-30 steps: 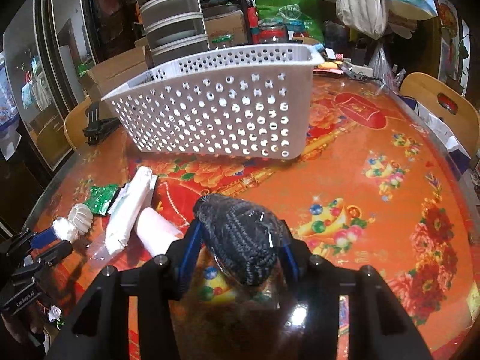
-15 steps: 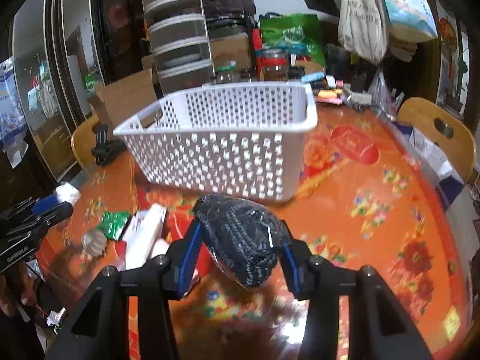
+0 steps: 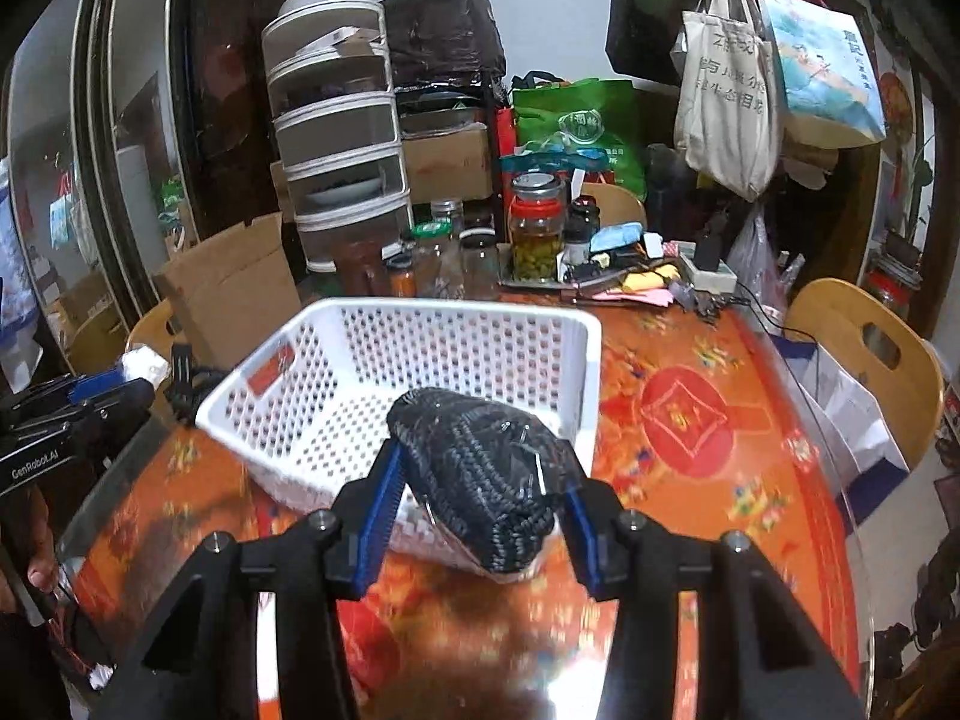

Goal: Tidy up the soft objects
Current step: 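Grasp and lift the white plastic bag bundle with the left gripper while the right lifts the black bundle, then carry both items over the white basket and open both grippers to drop them, then withdraw both grippers from the basket toward the remaining items, then grasp the white rolled towel with the right gripper while the left grasps the white ridged ball, then carry the towel and ridged ball over the basket and open both grippers, then withdraw from the basket and grasp the pink-and-white rolled cloth with the right gripper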

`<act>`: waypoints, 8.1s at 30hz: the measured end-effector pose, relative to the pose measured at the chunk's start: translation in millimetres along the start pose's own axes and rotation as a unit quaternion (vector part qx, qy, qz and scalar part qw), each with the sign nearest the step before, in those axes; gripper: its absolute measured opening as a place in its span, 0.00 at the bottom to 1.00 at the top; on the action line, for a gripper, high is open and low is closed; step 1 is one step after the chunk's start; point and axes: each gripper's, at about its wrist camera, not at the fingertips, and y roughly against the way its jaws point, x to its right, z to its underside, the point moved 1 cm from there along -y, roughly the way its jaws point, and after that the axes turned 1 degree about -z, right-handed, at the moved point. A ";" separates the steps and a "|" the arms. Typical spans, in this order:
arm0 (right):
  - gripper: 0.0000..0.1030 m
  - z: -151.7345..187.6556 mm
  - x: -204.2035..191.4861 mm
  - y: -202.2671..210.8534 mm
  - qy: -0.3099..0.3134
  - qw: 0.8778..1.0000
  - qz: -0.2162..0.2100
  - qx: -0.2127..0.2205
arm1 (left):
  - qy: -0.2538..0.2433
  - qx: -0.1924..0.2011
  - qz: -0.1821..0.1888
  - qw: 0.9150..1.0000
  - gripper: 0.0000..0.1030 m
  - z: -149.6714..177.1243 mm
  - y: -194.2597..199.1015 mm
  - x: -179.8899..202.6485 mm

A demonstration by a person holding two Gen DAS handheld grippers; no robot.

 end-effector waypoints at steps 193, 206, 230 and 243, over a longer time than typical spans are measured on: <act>0.13 -9.2 -28.7 -116.2 0.064 0.989 0.016 -0.130 | 0.002 -0.154 -0.028 0.988 0.40 -5.7 -152.5 20.0; 0.26 -8.3 -29.2 -124.8 0.064 0.989 0.022 -0.133 | 0.021 -0.129 -0.012 0.991 0.55 -2.7 -150.6 10.6; 1.00 41.7 -4.4 12.5 0.032 0.998 0.032 -0.045 | -0.004 -0.061 -0.062 0.996 0.97 62.0 24.8 -50.3; 1.00 156.5 -56.8 6.1 0.032 0.996 -0.043 -0.070 | 0.040 -0.129 -0.030 0.990 0.97 190.1 -14.7 -45.6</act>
